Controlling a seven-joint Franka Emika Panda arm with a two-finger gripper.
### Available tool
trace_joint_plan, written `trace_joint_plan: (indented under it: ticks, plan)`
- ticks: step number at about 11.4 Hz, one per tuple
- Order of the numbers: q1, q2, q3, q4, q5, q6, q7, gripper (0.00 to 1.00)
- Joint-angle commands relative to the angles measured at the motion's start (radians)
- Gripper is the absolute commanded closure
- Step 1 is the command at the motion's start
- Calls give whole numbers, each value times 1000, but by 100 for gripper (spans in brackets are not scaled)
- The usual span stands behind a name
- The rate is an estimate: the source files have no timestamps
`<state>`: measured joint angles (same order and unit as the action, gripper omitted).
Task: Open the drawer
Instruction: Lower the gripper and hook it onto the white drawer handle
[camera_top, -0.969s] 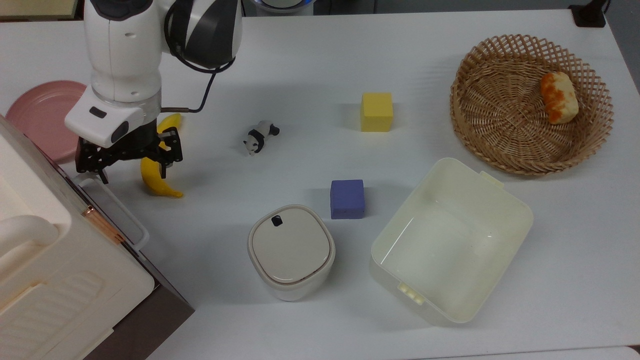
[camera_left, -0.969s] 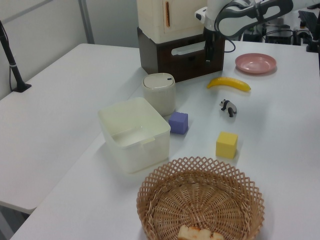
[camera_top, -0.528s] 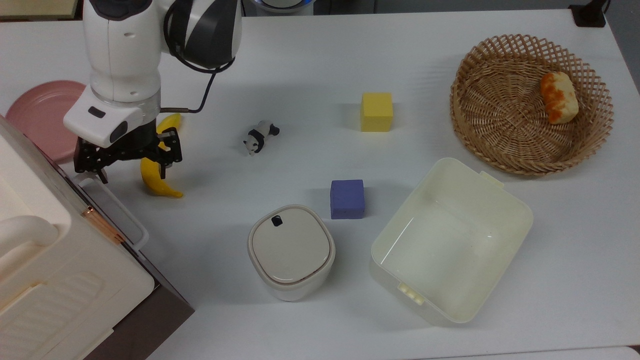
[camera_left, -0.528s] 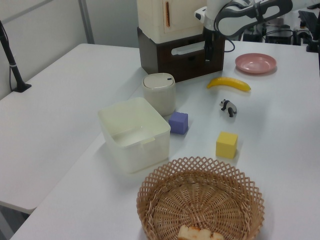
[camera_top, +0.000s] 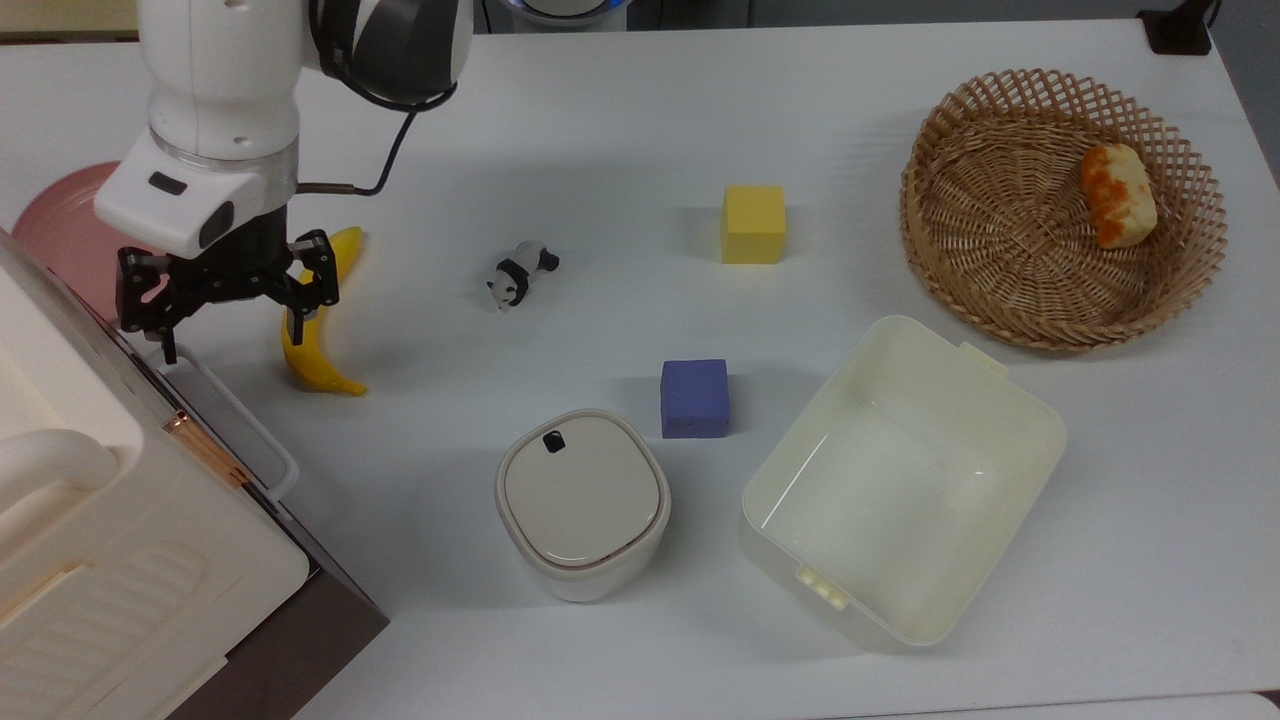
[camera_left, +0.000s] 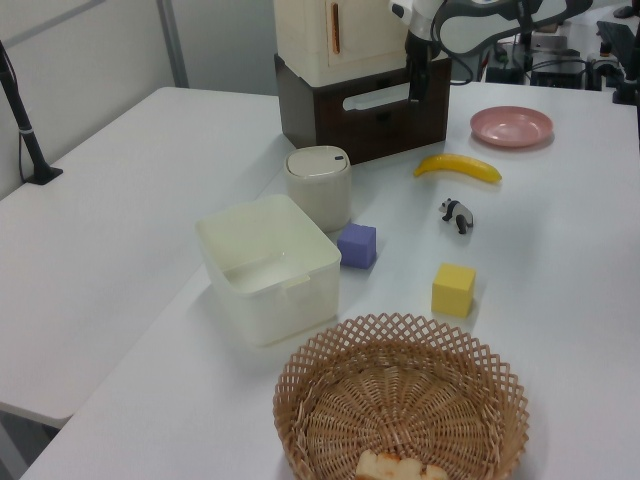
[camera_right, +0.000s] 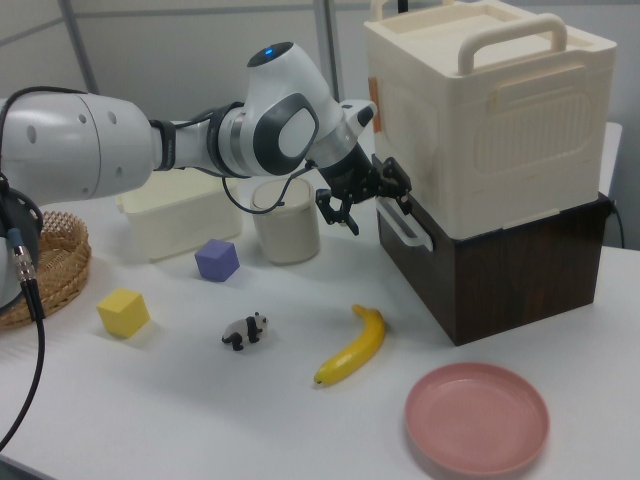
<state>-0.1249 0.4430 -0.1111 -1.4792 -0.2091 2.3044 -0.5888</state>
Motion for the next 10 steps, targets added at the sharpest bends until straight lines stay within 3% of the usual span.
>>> trace_joint_plan:
  ticks: [1,4,7,10]
  plan:
    - [-4,-7,8,-1,-26,52,-86,0]
    - [-4,-16,10,2,-52,52,-182,0]
    - [1,-10,13,2,-101,58,-187,3]
    - [-1,14,31,2,-105,63,-186,3]
